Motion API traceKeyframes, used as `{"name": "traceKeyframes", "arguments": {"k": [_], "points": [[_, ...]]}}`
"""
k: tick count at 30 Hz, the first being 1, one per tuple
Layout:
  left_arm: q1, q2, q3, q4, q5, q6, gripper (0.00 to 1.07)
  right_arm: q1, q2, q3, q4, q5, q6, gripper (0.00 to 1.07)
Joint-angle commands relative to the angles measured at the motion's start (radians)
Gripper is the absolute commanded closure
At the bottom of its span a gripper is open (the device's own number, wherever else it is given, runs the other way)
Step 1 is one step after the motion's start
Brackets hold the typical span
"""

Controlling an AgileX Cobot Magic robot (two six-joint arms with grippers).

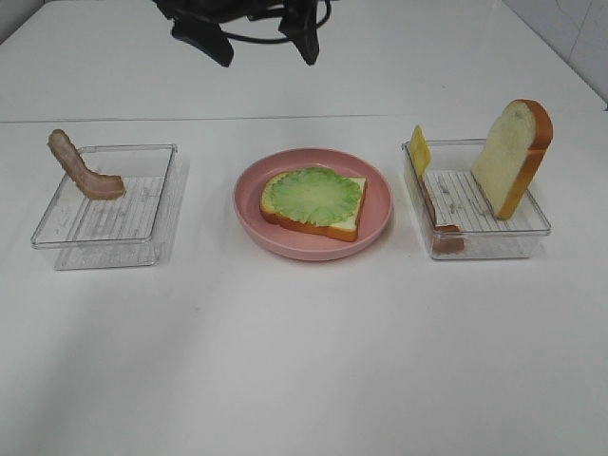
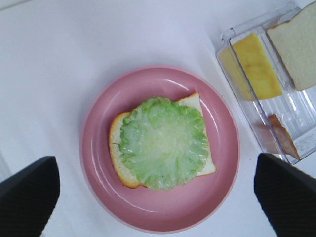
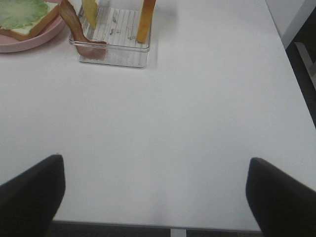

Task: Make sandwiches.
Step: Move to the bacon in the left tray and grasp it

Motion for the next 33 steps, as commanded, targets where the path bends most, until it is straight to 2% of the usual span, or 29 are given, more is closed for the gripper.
{"name": "traceKeyframes", "arguments": {"k": [1,9,14,17,18,19,20,21,26,27,31,33], "points": [[0.028,-0.079,-0.006,0.012,0.104,-0.012,0.05,-0.005,-0.035,0.002,-0.003,-0.005,-0.010,0.11],[0.039,-0.183,-0.005,0.046,0.104,-0.016,0.06,-0.005,-0.035,0.002,-0.003,-0.005,-0.010,0.11],[0.040,-0.235,0.027,0.112,0.104,-0.031,0.06,-0.005,-0.035,0.002,-0.003,-0.005,-0.010,0.11],[0.048,-0.277,0.095,0.153,0.104,-0.031,0.06,-0.005,-0.035,0.002,-0.003,-0.005,-0.010,0.11],[0.062,-0.308,0.151,0.159,0.104,-0.031,0.06,-0.005,-0.035,0.002,-0.003,-0.005,-0.010,0.11],[0.062,-0.308,0.151,0.159,0.104,-0.031,0.06,-0.005,-0.035,0.002,-0.003,-0.005,-0.010,0.11],[0.084,-0.331,0.203,0.159,0.104,-0.031,0.06,-0.005,-0.035,0.002,-0.003,-0.005,-0.010,0.11],[0.084,-0.331,0.203,0.159,0.104,-0.031,0.06,-0.005,-0.035,0.002,-0.003,-0.005,-0.010,0.11],[0.165,-0.382,0.349,0.159,0.104,-0.030,0.06,-0.005,-0.035,0.002,-0.003,-0.005,-0.010,0.11],[0.165,-0.382,0.349,0.159,0.104,-0.030,0.06,-0.005,-0.035,0.002,-0.003,-0.005,-0.010,0.11],[0.232,-0.401,0.450,0.159,0.103,-0.015,0.06,-0.005,-0.035,0.002,-0.003,-0.005,-0.010,0.11],[0.242,-0.402,0.462,0.159,0.103,-0.014,0.06,-0.005,-0.035,0.002,-0.003,-0.005,-0.010,0.11]]}}
